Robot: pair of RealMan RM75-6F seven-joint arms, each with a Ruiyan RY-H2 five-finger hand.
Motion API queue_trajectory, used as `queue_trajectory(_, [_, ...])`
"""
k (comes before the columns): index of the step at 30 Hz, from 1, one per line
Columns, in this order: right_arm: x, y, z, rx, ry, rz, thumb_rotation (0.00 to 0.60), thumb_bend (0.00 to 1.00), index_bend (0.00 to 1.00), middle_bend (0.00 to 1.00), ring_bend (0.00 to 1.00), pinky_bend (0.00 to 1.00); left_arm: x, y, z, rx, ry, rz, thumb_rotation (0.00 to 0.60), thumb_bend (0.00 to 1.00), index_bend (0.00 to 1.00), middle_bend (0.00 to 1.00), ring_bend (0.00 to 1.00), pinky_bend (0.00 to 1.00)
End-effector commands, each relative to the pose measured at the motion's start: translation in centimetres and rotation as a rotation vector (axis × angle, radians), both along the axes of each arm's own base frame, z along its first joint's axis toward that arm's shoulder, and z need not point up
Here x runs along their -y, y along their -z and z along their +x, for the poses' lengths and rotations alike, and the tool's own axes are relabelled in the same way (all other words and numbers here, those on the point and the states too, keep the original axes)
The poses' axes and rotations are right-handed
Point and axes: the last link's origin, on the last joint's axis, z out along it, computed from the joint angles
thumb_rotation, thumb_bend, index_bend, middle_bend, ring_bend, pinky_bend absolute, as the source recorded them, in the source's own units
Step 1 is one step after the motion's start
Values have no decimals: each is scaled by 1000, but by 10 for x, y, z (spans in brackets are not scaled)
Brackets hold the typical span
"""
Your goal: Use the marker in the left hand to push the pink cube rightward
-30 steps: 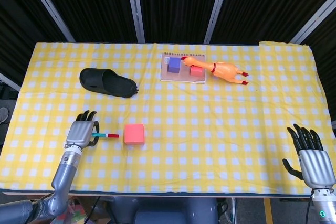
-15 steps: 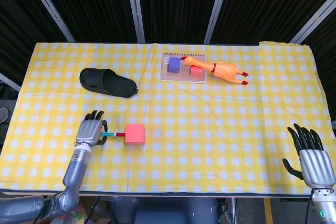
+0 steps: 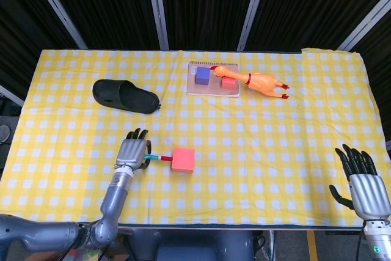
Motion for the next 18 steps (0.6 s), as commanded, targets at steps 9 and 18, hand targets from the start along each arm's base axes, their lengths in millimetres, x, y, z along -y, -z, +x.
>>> queue_trajectory(9, [0, 1, 0, -2, 1, 1, 600, 377, 0, 0, 0, 0, -2, -7, -2, -40, -19, 8, 600, 467, 548, 84, 0, 101])
queue_trajectory(18, [0, 0, 0, 2, 4, -3, 600, 378, 0, 0, 0, 0, -6, 2, 14, -27, 3, -11, 600, 467, 548, 84, 0, 101])
